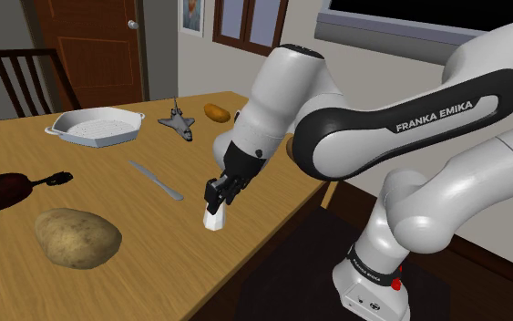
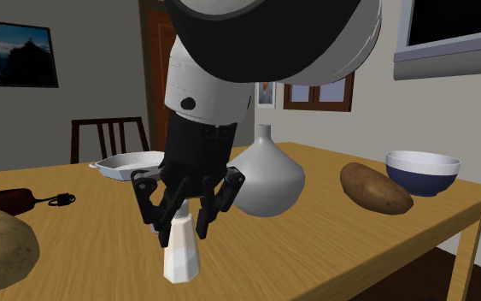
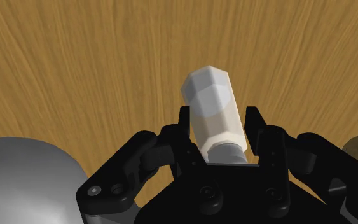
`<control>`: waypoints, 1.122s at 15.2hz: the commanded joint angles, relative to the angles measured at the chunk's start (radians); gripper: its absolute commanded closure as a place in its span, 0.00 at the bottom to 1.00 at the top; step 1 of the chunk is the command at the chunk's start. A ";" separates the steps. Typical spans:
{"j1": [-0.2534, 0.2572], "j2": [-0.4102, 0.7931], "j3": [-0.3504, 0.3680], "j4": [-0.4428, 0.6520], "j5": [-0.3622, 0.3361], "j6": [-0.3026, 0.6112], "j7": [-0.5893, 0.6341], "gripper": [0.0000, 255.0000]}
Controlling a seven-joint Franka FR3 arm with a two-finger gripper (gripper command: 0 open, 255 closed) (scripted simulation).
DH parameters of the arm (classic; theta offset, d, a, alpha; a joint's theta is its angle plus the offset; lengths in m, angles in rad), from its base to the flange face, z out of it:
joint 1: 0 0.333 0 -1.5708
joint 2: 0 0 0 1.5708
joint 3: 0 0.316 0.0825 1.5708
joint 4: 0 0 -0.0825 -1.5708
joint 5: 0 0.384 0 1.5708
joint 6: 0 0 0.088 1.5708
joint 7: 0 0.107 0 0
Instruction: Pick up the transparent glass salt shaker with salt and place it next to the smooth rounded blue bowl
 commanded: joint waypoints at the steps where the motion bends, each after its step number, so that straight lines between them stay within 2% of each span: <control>1: 0.000 0.000 0.000 0.000 0.000 0.000 0.000 1.00; 8: 0.000 0.000 0.000 0.000 0.000 0.000 0.000 1.00; 17: -0.003 -0.050 -0.032 0.088 -0.016 -0.138 -0.002 1.00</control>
